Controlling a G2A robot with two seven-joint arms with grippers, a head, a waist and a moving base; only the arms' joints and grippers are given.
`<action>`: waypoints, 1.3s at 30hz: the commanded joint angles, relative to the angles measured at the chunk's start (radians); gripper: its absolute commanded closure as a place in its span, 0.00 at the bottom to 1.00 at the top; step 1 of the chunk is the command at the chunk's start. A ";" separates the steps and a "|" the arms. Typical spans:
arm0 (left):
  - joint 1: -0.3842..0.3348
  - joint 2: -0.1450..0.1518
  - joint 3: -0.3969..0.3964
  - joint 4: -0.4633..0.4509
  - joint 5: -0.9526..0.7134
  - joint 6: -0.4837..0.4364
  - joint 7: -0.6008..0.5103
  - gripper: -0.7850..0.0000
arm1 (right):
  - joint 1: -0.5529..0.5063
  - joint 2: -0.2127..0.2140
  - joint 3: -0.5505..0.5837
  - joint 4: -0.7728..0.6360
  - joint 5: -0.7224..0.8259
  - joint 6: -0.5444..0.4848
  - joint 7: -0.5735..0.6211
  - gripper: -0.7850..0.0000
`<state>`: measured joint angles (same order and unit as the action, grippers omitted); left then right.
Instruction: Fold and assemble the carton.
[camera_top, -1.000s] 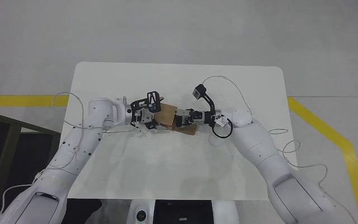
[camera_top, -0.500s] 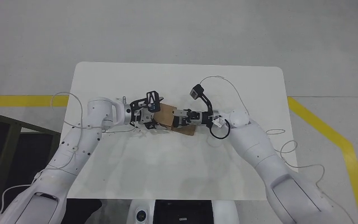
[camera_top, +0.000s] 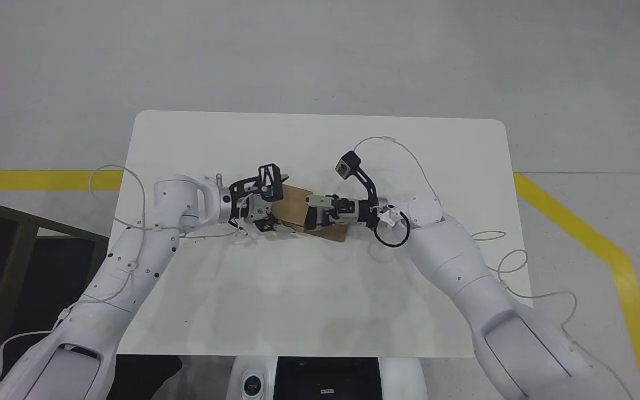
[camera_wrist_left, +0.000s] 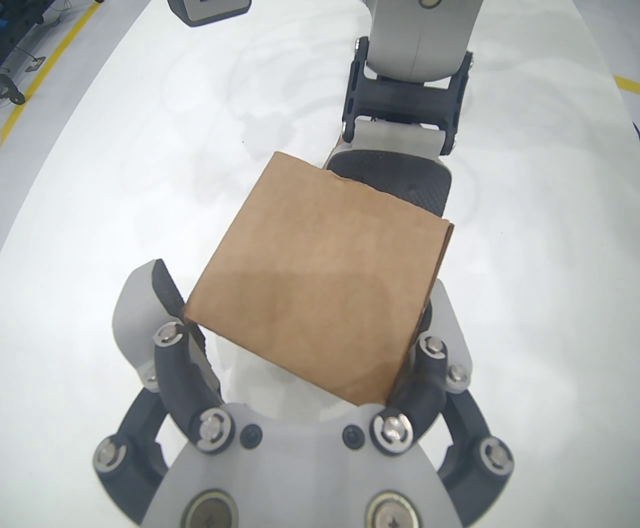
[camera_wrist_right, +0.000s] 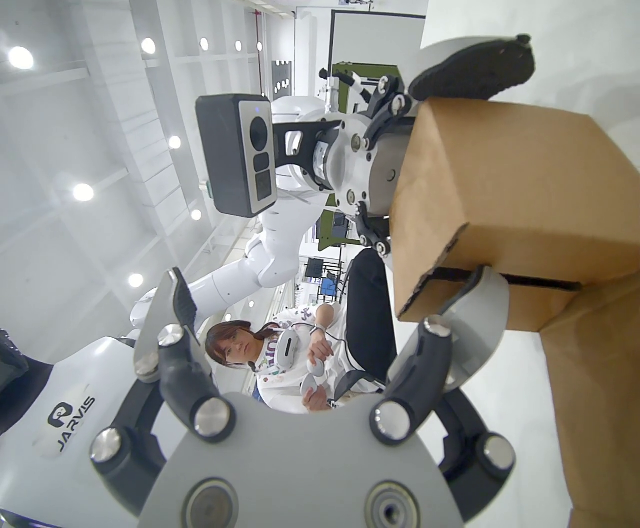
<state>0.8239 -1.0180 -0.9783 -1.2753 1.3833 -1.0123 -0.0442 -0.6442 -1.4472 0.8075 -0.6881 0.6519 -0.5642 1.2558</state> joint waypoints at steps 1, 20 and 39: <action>-0.001 0.000 0.003 -0.005 -0.004 0.000 -0.001 0.00 | 0.007 0.000 -0.002 0.012 -0.017 -0.009 -0.009 0.00; 0.000 0.001 -0.020 0.011 -0.063 0.005 -0.025 0.00 | -0.053 0.035 0.043 -0.123 -0.149 0.035 -0.124 0.00; -0.017 -0.004 0.018 0.076 -0.267 0.000 -0.015 0.00 | -0.072 0.033 0.063 -0.114 -0.175 0.006 -0.160 0.00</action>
<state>0.8074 -1.0226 -0.9644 -1.2013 1.1164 -1.0123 -0.0652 -0.7168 -1.4136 0.8681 -0.8031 0.4763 -0.5515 1.0977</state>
